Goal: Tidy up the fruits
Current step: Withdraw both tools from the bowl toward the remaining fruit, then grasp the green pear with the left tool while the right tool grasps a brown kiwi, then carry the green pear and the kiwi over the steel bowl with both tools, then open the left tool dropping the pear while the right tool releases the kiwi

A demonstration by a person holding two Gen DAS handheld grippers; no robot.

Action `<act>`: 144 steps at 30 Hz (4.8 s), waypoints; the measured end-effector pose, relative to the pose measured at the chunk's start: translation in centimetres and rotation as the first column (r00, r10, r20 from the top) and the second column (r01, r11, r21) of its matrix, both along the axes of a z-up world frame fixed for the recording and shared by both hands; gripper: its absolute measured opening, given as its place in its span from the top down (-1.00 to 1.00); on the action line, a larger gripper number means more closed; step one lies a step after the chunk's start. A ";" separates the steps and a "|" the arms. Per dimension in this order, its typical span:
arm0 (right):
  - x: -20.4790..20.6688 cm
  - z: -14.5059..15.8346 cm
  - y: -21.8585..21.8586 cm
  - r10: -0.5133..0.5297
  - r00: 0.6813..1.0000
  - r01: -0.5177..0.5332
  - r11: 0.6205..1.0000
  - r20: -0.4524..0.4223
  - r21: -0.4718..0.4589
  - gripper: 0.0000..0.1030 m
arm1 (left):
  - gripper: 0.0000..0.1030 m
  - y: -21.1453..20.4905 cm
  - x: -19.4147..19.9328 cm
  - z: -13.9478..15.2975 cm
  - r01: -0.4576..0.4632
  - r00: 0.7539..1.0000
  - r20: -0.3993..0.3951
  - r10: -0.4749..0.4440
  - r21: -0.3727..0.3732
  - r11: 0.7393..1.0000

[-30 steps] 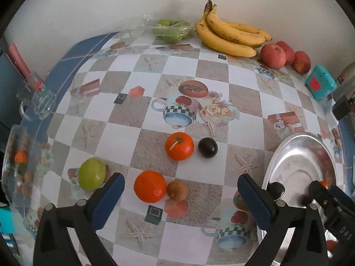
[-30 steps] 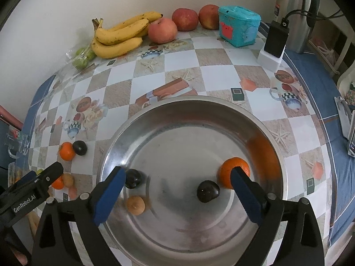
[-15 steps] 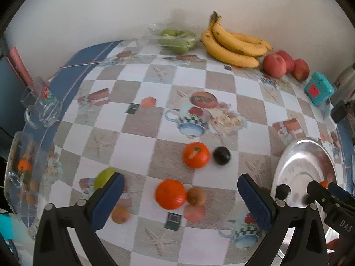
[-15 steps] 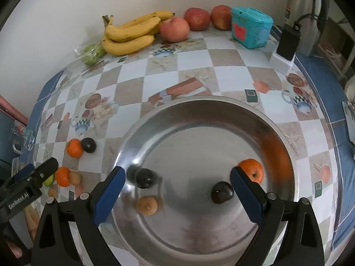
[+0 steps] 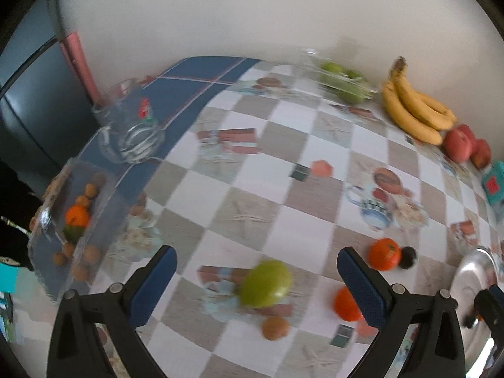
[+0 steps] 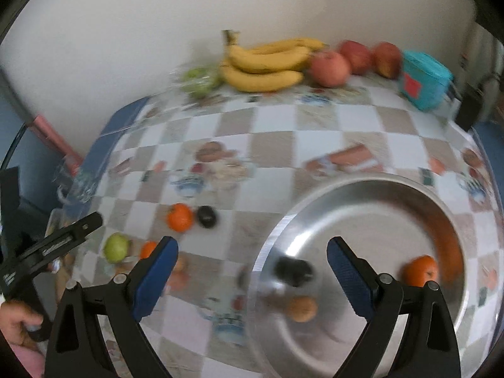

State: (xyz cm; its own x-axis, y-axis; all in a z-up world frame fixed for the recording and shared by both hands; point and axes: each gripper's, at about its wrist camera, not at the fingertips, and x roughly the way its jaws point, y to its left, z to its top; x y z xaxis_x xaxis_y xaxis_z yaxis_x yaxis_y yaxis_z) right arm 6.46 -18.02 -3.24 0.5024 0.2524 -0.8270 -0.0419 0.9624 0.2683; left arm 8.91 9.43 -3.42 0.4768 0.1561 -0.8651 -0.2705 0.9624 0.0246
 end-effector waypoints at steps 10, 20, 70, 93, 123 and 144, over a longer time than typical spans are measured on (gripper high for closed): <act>1.1 -1.4 6.9 0.145 0.988 -0.145 0.989 -0.045 0.008 -0.85 | -1.00 0.6 0.5 -0.9 0.019 0.999 -0.034 -0.022 -0.066 0.998; 1.9 -4.7 9.0 0.191 0.972 -0.193 0.981 -0.137 0.002 -0.09 | -0.97 0.7 1.1 -3.6 -0.008 0.995 -0.103 -0.006 -0.134 0.991; 2.3 -6.6 9.0 0.210 0.955 -0.185 0.973 -0.207 0.136 0.56 | 0.07 2.5 0.6 -5.6 -0.122 0.981 -0.177 0.073 -0.286 0.950; 1.6 -3.9 5.6 0.109 0.976 -0.085 0.987 -0.186 0.135 0.56 | 0.08 1.0 -0.5 -2.3 -0.086 0.994 -0.092 0.061 -0.297 0.951; -1.8 -0.8 -13.7 -0.402 0.906 0.411 0.910 -0.133 0.048 0.56 | 0.07 -21.6 -1.3 2.2 0.516 0.852 0.089 -0.517 -0.315 0.796; -0.8 -4.4 -15.3 -0.428 0.879 0.452 0.889 -0.210 0.078 0.55 | 0.07 -27.5 0.4 -2.3 0.619 0.782 0.060 -0.621 -0.199 0.760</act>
